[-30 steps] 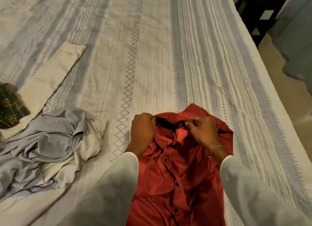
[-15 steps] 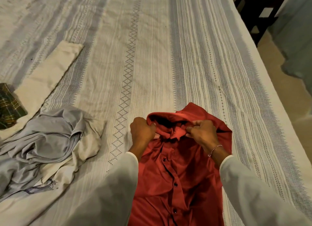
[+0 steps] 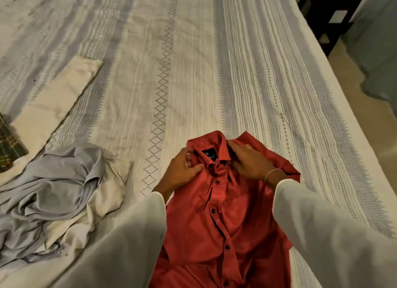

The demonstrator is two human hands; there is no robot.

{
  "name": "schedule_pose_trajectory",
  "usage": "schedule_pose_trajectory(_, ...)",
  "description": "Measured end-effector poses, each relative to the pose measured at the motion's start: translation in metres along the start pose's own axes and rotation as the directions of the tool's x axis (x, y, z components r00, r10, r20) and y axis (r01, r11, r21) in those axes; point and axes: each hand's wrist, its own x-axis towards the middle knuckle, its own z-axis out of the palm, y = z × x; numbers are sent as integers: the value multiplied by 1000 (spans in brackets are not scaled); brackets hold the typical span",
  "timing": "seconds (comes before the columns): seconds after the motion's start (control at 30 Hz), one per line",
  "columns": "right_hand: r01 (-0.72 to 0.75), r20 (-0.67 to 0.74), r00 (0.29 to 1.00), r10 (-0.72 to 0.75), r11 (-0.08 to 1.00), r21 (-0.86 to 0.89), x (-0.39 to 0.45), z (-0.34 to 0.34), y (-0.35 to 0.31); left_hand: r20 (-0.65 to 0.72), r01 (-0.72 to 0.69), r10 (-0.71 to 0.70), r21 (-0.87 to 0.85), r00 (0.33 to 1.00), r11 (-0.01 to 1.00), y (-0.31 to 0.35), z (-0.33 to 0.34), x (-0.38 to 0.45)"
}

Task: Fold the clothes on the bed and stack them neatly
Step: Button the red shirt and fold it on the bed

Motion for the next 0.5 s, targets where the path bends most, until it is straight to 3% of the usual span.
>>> schedule_pose_trajectory(0.13, -6, 21, 1000, 11, 976, -219, 17, -20, -2, 113, 300, -281, -222, 953, 928, 6, -5, 9)
schedule_pose_trajectory(0.23, -32, 29, 999, 39, 976, -214, 10, -33, 1, 238, 402, -342, -291, 909, 868, 6, -27, 6)
schedule_pose_trajectory(0.3, 21, -25, 999, -23, 995, -95, 1, -45, 9, 242, 297, -228, -303, 943, 906, 9, -44, 2)
schedule_pose_trajectory(0.37, 70, -65, 996, -64, 993, 93, -10, -71, 5, 162, 112, -64, -310, 985, 944, 26, -68, -6)
schedule_pose_trajectory(0.5, 100, -150, 987, -61, 959, 265, -21, -122, -17, 46, -172, 195, -304, 980, 937, 74, -107, -17)
